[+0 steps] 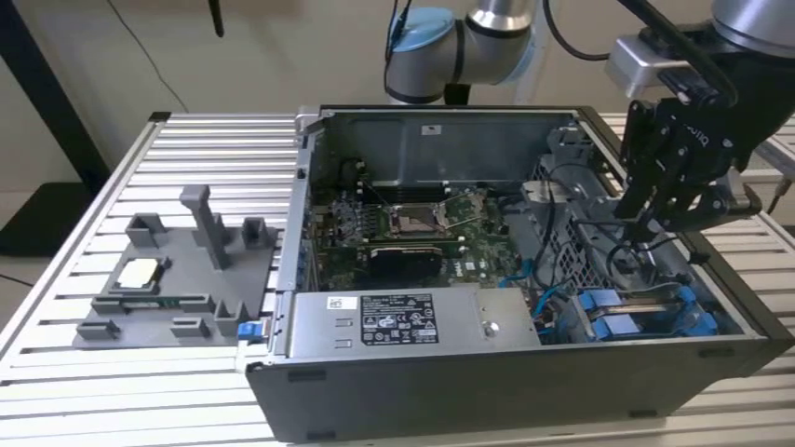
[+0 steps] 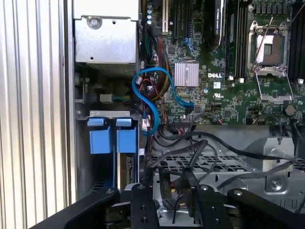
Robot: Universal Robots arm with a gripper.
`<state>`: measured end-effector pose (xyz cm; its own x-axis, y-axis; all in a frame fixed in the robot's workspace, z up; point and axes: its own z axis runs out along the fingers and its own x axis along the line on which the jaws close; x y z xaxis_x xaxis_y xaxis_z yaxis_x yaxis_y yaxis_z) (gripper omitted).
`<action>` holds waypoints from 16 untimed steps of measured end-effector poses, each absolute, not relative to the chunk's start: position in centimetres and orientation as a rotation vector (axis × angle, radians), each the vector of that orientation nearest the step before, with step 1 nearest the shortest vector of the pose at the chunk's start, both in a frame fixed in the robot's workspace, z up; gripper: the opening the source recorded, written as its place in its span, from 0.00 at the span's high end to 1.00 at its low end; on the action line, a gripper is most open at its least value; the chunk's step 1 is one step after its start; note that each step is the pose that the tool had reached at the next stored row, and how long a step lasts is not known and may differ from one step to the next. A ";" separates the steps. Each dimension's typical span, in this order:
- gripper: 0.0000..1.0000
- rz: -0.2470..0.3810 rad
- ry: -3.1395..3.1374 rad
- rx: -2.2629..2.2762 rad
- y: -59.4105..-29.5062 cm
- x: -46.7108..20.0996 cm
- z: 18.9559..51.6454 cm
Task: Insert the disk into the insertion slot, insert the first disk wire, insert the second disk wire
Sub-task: 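Insert the first disk wire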
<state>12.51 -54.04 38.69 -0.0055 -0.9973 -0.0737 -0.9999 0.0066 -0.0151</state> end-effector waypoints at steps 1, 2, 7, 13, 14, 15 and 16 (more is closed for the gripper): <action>0.62 0.063 2.183 -2.170 -54.0 12.5 38.7; 0.62 0.063 2.182 -2.170 -54.0 12.5 38.7; 0.71 0.064 2.182 -2.169 -54.3 12.5 38.7; 0.74 0.063 2.182 -2.169 -54.4 12.5 38.7; 0.80 0.064 2.182 -2.169 -54.4 12.5 38.7; 0.80 0.064 2.182 -2.169 -54.4 12.5 38.7; 0.80 0.064 2.182 -2.169 -54.4 12.5 38.7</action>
